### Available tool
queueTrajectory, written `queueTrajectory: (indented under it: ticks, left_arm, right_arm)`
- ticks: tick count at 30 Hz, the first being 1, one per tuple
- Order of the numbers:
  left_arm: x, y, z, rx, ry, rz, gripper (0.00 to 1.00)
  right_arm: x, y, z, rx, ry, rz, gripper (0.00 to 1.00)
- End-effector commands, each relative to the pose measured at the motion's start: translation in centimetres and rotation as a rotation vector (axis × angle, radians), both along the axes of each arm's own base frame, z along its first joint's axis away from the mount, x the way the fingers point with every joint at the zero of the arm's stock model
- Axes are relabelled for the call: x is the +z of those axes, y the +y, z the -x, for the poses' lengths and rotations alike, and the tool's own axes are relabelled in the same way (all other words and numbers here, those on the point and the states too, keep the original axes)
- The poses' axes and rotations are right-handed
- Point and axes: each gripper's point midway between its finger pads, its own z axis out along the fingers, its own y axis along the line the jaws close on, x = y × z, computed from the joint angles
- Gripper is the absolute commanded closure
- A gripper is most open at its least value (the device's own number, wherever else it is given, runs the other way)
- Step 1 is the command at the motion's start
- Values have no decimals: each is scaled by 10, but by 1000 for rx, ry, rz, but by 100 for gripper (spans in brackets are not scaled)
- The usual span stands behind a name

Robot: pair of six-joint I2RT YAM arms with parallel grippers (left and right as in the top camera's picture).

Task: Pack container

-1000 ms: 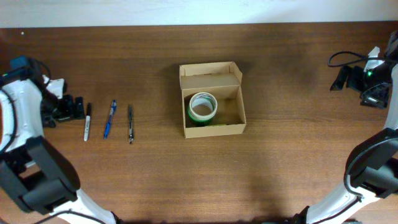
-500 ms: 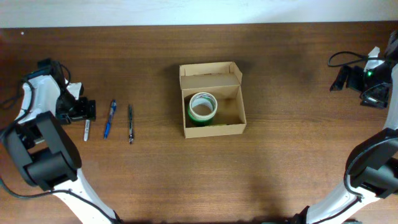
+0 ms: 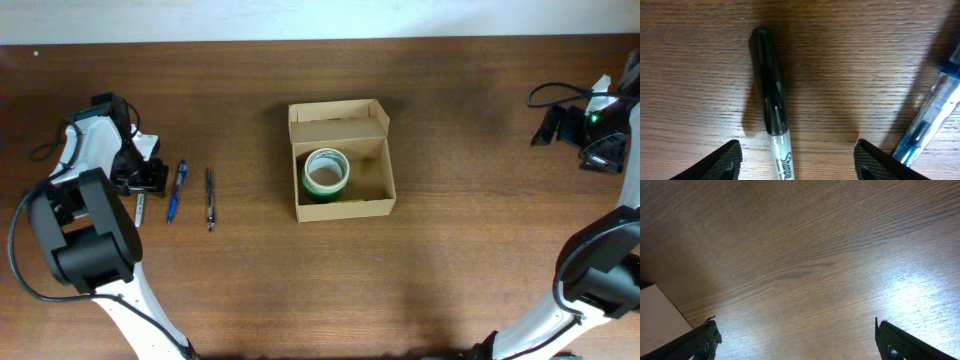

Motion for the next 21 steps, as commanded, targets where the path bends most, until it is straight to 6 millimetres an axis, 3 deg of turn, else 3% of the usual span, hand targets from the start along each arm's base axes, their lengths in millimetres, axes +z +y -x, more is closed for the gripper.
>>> queueTrajectory:
  ticks: [1, 6, 11, 21]
  left_arm:
    - [-2, 8, 0, 6, 8, -32, 28]
    - [-1, 17, 5, 69, 13, -57, 28]
    - [-3, 7, 5, 71, 9, -2, 34]
    - [-15, 1, 8, 74, 37, 36, 34]
  right_arm:
    - [1, 4, -2, -2, -7, -12, 1]
    - [1, 4, -2, -2, -7, -12, 1]
    - [1, 4, -2, -2, -7, -12, 1]
    - [1, 4, -2, -2, -7, -12, 1]
